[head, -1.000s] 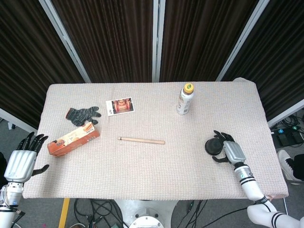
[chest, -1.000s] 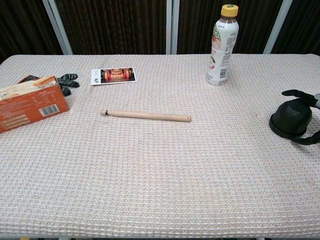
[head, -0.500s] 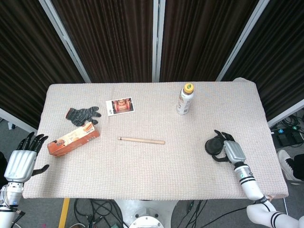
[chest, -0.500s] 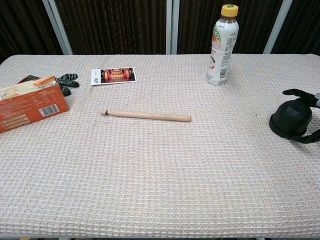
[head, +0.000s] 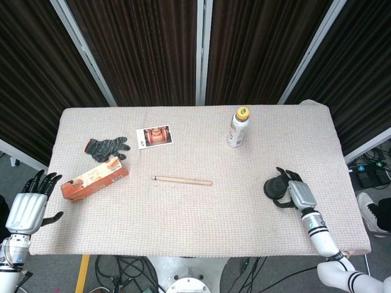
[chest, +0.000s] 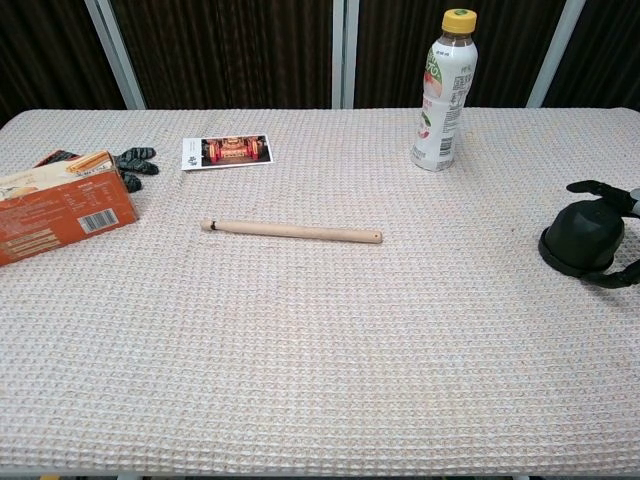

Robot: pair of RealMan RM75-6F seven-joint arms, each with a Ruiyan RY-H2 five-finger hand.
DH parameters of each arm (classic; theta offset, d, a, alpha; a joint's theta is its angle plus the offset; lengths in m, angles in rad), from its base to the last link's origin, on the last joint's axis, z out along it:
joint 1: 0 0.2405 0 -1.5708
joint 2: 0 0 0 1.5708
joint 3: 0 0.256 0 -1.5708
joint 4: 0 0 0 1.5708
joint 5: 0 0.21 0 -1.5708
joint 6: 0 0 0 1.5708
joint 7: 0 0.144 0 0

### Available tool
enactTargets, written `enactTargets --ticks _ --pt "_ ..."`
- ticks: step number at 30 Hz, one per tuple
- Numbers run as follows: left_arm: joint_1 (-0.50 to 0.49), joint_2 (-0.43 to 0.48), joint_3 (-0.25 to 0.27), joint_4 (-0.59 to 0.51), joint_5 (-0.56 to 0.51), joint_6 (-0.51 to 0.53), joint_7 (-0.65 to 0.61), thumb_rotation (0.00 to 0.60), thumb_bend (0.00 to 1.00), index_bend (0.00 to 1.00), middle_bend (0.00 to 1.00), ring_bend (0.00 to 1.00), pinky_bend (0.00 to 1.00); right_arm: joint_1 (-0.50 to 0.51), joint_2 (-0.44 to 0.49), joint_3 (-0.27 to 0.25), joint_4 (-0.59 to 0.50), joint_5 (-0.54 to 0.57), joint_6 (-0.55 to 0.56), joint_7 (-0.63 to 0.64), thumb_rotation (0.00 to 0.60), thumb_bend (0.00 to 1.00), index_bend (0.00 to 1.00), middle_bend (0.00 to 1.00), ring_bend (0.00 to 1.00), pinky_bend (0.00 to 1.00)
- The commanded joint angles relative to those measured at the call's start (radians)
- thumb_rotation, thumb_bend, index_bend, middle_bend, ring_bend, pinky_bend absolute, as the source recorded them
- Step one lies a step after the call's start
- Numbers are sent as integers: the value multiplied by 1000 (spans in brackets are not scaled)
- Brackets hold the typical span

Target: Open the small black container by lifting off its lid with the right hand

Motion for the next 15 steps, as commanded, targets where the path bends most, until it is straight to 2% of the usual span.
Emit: enactTargets --ticks 1,10,15 --pt "0 1 0 -1 0 1 0 600 122 139 106 0 176 -2 -3 0 4 -3 9 3 600 142 0 267 0 0" --pt "1 -1 2 2 2 2 -1 600 122 138 106 0 176 0 1 -1 2 -6 9 8 600 145 0 267 0 0" --pt "1 0 1 2 1 1 -4 600 121 138 106 0 176 -4 -10 5 9 -4 32 5 600 145 0 302 0 0"
